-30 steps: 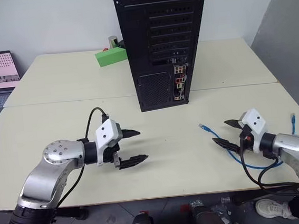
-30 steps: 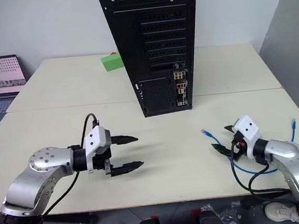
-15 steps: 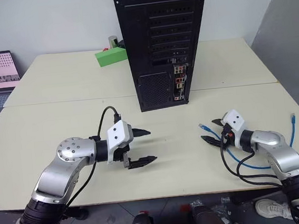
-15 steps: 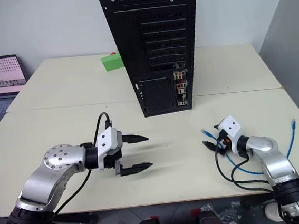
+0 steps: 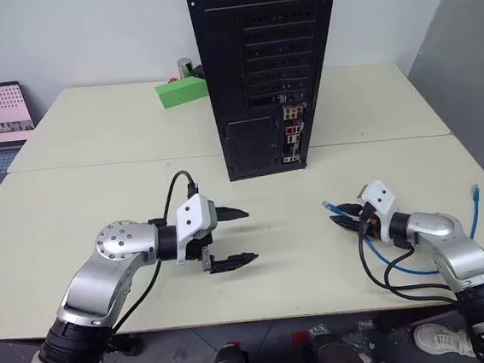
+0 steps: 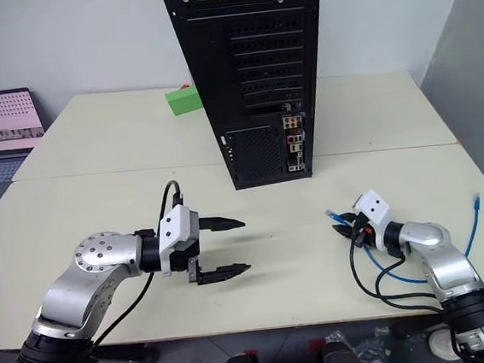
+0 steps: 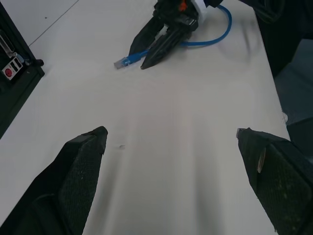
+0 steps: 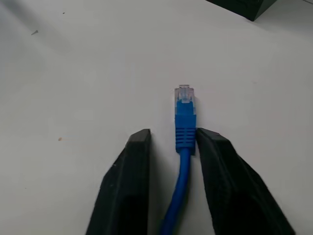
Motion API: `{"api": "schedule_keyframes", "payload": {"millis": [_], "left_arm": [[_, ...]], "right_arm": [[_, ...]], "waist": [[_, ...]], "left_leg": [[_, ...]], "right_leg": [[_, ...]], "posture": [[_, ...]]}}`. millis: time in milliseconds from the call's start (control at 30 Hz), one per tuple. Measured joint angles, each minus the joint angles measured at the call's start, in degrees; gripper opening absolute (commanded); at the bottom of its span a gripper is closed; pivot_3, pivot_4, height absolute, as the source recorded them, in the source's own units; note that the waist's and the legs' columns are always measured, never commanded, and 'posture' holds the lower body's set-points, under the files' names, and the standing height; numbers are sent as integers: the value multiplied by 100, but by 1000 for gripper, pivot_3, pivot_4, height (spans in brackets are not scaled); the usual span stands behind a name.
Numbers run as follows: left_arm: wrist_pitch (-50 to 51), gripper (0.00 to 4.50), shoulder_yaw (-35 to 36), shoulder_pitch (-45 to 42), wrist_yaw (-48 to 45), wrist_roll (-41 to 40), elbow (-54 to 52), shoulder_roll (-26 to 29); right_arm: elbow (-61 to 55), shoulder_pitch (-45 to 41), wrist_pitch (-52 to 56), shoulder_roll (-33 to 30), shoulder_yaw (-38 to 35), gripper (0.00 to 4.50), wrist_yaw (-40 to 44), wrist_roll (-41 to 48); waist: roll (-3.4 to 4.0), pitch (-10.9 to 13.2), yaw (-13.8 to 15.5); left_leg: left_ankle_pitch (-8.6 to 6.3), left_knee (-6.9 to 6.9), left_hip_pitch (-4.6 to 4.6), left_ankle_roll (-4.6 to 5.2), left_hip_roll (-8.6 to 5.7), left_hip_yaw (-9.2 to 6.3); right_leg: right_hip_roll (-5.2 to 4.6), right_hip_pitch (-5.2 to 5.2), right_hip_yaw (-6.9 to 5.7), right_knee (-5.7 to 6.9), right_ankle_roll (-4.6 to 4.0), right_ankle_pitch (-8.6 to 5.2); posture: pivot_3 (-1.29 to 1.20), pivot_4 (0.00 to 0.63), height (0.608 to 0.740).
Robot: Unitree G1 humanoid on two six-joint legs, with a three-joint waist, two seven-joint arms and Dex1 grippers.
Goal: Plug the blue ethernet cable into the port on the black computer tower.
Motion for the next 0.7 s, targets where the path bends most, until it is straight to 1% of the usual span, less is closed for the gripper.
{"api": "schedule_keyframes", "payload": {"millis": [67,100,133,267,467,600,700], "left_arm": [[-1,4500,-21,-30,-14,2,26,-21],[-7,4500,-49,-70,-21,8,53,-57],[-17,4500,-87,-122,-34,19,93,-72],[-19,4500,-177,-279,-55,78,268,-180],[-180,4500,-396,-605,-120,301,706,-395],[-480,4500,-628,-888,-301,507,1185,-549],[-652,4500,-738,-993,-468,569,1366,-625]], "right_arm": [[-1,0,9,-5,-2,367,7,7],[-9,0,15,-13,-4,190,12,10],[-37,-1,45,-21,-5,121,11,10],[-282,-8,393,-15,0,110,5,58],[-1365,-154,920,40,406,109,232,150],[-2291,-394,1434,45,751,108,474,416],[-2681,-522,1632,-2,890,108,631,548]], "waist": [[0,0,1],[0,0,1],[0,0,1],[0,0,1],[0,0,-22],[0,0,-1],[0,0,2]], "left_leg": [[0,0,0,0,0,0],[0,0,0,0,0,0],[0,1,-1,0,0,0],[0,0,-3,0,0,0],[0,0,-4,0,0,-2],[0,0,-6,0,0,-5],[0,0,-7,0,-1,-5]], "right_leg": [[0,1,0,0,0,0],[0,1,0,0,0,0],[0,1,0,0,0,0],[0,-3,0,0,0,0],[3,-7,0,2,1,-1],[3,-6,-4,-1,2,-1],[2,-6,-5,-2,1,-1]], "posture": [[0,150,740],[0,150,740],[0,150,740],[0,150,740],[0,150,740],[0,150,740],[0,150,740]]}}
